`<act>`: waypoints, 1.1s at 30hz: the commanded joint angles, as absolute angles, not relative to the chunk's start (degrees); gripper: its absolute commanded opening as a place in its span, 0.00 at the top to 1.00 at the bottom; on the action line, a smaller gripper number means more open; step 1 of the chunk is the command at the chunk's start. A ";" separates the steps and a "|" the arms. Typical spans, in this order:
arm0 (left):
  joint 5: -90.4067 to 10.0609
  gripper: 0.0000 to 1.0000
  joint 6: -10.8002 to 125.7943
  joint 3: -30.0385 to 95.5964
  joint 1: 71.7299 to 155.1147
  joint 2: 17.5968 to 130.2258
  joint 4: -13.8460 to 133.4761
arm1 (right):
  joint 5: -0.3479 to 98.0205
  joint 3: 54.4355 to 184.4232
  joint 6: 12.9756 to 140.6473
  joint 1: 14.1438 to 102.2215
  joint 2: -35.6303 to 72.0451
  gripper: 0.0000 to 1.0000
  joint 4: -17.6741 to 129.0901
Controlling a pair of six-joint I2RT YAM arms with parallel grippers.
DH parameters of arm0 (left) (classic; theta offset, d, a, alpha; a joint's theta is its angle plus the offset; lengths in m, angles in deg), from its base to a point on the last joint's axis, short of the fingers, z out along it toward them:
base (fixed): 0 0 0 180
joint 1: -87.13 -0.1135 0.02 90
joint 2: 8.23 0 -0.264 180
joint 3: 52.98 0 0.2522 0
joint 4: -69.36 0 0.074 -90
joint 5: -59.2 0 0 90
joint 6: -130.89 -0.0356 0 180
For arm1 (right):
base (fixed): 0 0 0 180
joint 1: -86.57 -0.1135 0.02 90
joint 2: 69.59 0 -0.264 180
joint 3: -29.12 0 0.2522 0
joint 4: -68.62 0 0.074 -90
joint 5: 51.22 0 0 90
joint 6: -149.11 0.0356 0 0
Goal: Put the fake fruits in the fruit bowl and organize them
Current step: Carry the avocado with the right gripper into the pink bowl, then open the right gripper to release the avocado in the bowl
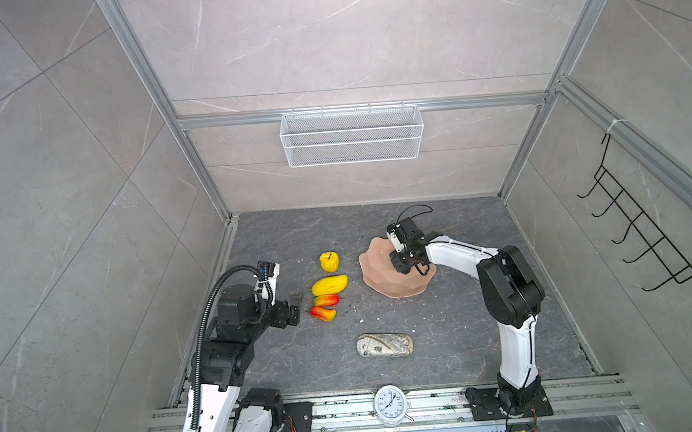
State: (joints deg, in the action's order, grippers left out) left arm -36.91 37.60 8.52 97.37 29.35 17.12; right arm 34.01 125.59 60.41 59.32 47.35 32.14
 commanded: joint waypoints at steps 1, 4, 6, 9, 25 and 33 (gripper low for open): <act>-37.00 0.00 36.32 9.21 97.06 28.80 18.94 | 33.81 127.11 60.50 59.13 48.87 0.61 32.94; -36.96 0.00 36.32 9.21 97.06 28.86 18.94 | 34.55 127.37 60.76 59.02 49.71 0.59 33.15; -36.95 0.00 36.30 9.29 97.04 28.90 18.95 | 34.56 127.64 60.85 59.16 50.02 0.58 33.06; -36.96 0.00 36.32 9.21 97.06 28.59 18.94 | 34.39 127.85 60.79 59.15 50.19 0.52 32.67; -37.14 0.00 36.24 9.20 96.98 28.24 19.03 | 34.39 127.84 57.74 58.16 40.73 0.12 27.50; -37.05 0.00 36.12 9.26 96.98 28.14 18.94 | 33.57 131.70 55.51 52.84 34.22 0.00 23.80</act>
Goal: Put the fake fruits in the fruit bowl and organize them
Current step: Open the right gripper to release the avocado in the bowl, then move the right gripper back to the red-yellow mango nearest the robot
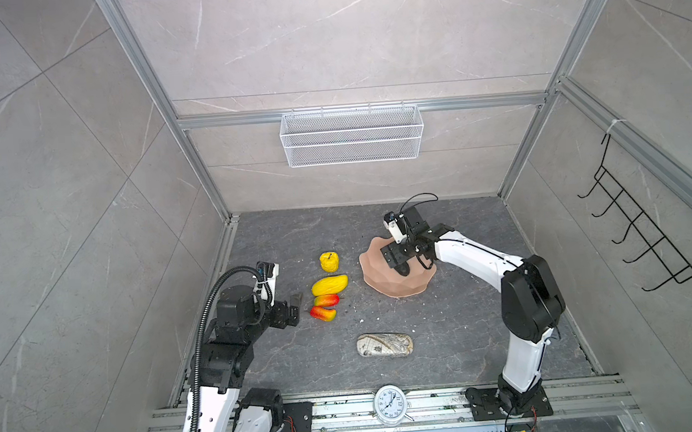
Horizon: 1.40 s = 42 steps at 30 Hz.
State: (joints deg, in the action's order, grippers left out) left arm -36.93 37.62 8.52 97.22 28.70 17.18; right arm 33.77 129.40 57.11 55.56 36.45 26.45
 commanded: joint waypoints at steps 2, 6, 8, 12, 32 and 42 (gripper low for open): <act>-37.04 0.00 36.09 9.21 96.98 28.09 18.97 | 34.77 133.32 55.46 50.02 34.63 0.00 23.31; -37.17 0.00 36.08 9.21 96.93 28.03 18.94 | 37.51 136.84 55.55 43.82 37.61 0.00 23.18; -37.13 0.00 36.15 9.21 96.98 27.97 18.94 | 39.23 138.58 55.82 41.09 39.83 0.00 23.13; -37.22 0.00 36.14 9.21 96.89 27.70 18.94 | 44.22 139.94 56.58 36.25 44.44 0.00 25.23; -37.68 0.00 36.23 9.21 96.88 27.60 19.03 | 48.80 144.83 59.44 29.35 57.62 0.29 26.38; -37.84 0.00 36.32 9.12 96.80 27.36 19.03 | 49.28 147.63 59.67 29.08 61.60 0.42 25.51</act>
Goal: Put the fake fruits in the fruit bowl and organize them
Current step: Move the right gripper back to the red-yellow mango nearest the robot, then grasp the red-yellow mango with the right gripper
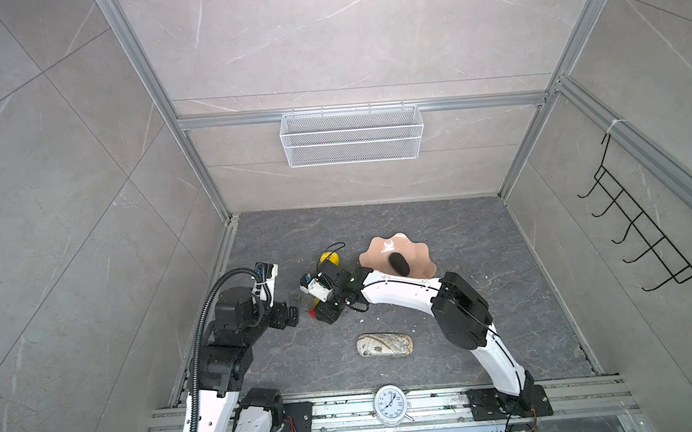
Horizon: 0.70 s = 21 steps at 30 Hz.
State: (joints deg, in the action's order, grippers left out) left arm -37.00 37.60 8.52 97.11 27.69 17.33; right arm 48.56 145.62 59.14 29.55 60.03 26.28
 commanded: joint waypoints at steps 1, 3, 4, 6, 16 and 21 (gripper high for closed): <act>-37.90 0.00 36.34 9.12 96.81 27.35 19.03 | 49.32 148.17 59.70 29.08 62.14 0.43 25.30; -37.84 0.00 36.32 9.12 96.80 27.27 19.03 | 49.41 149.20 59.70 29.09 63.11 0.45 24.85; -37.83 0.00 36.31 9.12 96.80 27.18 19.03 | 49.37 149.62 59.73 29.09 63.67 0.45 24.70; -37.84 0.00 36.32 9.03 96.81 27.10 19.03 | 49.37 150.28 59.73 29.08 64.37 0.47 24.54; -37.74 0.00 36.31 9.03 96.84 27.19 19.03 | 50.20 151.05 59.40 29.08 64.89 0.65 23.76; -37.57 0.00 36.25 9.03 96.80 27.27 19.01 | 51.19 150.64 58.83 29.08 62.31 0.78 22.94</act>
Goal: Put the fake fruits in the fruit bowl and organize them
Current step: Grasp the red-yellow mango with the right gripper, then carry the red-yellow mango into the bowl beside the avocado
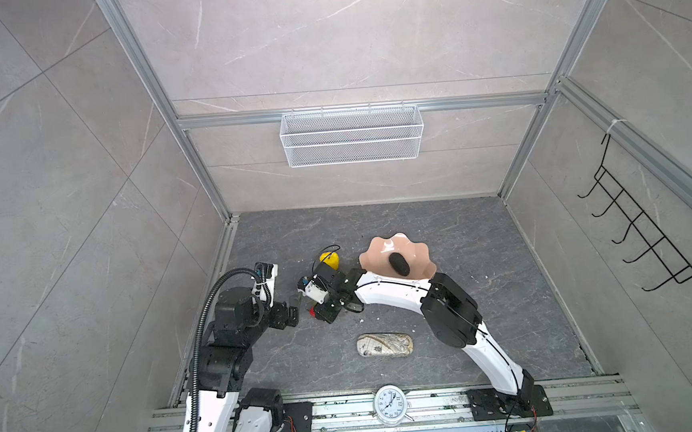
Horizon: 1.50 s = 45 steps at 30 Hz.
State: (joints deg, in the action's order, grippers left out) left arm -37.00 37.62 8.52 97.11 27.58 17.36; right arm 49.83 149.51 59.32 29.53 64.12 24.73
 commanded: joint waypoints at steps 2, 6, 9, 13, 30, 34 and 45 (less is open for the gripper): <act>-37.54 0.00 36.31 9.03 96.80 27.35 19.03 | 51.44 150.20 57.95 29.04 60.27 0.80 22.64; -37.56 0.00 36.30 9.03 96.80 27.32 18.96 | 51.49 149.51 54.80 29.55 54.65 0.81 20.55; -37.42 0.00 36.31 9.03 96.76 27.23 18.94 | 51.45 147.10 54.02 31.30 49.58 0.81 20.74; -37.40 0.00 36.32 9.00 96.80 27.04 18.94 | 47.23 141.34 55.36 35.37 44.43 0.81 22.95; -37.52 0.00 36.35 8.94 96.80 26.84 18.94 | 29.17 128.10 65.38 49.65 45.19 0.87 28.79; -37.57 0.00 36.32 8.94 96.80 26.96 19.03 | 28.47 128.21 66.10 50.09 47.47 0.85 29.19; -37.54 0.00 36.25 9.03 96.80 27.40 19.03 | 26.57 129.04 65.80 50.44 50.71 0.72 29.67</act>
State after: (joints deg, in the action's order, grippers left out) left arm -37.00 37.62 8.52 97.11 27.28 17.38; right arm 27.80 128.59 65.18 50.27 49.19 29.27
